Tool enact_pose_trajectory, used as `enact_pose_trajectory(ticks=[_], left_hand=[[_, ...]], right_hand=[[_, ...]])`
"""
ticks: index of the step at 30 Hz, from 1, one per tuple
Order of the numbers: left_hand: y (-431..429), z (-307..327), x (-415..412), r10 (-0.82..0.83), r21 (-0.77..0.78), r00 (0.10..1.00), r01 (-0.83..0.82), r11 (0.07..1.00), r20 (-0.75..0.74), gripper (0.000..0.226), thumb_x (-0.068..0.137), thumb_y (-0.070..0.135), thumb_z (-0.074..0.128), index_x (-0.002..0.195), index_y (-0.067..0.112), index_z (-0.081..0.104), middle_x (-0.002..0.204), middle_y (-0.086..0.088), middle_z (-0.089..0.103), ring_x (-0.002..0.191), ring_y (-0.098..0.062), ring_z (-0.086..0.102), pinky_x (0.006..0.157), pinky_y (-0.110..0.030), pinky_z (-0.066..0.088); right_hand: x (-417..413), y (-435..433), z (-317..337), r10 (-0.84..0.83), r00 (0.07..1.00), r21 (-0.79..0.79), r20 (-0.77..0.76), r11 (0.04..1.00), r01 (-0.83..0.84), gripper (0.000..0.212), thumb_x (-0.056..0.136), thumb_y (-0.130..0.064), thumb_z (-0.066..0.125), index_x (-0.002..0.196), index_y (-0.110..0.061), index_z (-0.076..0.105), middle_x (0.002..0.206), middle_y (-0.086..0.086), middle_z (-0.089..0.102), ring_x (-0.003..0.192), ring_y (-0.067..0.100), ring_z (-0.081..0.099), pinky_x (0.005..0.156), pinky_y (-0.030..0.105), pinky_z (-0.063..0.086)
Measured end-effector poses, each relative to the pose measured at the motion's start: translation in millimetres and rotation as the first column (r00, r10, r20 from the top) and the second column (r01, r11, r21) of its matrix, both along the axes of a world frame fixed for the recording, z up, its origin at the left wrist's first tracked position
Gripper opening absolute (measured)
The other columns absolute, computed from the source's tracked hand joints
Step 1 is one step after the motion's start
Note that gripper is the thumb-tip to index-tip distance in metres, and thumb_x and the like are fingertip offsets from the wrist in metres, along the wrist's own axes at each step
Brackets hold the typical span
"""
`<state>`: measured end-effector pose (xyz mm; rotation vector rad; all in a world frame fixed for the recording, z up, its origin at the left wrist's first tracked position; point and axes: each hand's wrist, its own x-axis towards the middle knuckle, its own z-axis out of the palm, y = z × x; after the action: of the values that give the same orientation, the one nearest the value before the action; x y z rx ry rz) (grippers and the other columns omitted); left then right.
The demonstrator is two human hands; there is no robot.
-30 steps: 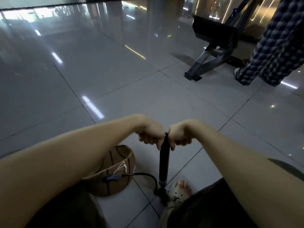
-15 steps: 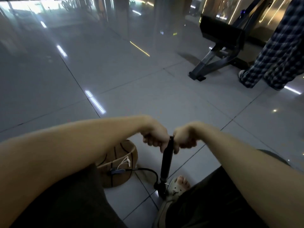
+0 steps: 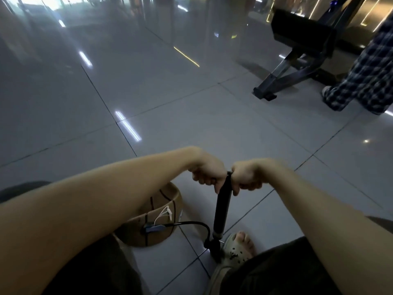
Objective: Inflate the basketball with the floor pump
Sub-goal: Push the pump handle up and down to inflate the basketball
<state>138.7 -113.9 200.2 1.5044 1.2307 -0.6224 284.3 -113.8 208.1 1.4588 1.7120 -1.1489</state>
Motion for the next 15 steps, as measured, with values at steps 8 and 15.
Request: enact_pose_trajectory(ticks=[8, 15], left_hand=[[-29, -49, 5, -0.033, 0.091, 0.999, 0.032, 0.995, 0.009, 0.019, 0.08, 0.01, 0.07, 0.068, 0.011, 0.055, 0.059, -0.003, 0.043, 0.049, -0.019, 0.033, 0.048, -0.028, 0.027], [-25, 34, -10, -0.014, 0.056, 1.0, 0.015, 0.998, -0.012, 0.028, 0.087, 0.013, 0.071, 0.067, 0.016, 0.051, 0.054, 0.001, 0.039, 0.047, -0.016, 0.031, 0.049, -0.027, 0.023]], right_hand=[[1, -30, -45, 0.029, 0.998, 0.036, 0.047, 0.999, -0.03, 0.006, 0.084, -0.008, 0.067, 0.081, -0.008, 0.061, 0.055, 0.006, 0.042, 0.048, 0.02, 0.034, 0.051, 0.026, 0.029], [-16, -19, 32, 0.067, 0.996, -0.033, 0.061, 0.997, -0.065, 0.016, 0.086, -0.01, 0.067, 0.076, -0.01, 0.054, 0.056, 0.003, 0.033, 0.047, 0.016, 0.026, 0.049, 0.026, 0.021]])
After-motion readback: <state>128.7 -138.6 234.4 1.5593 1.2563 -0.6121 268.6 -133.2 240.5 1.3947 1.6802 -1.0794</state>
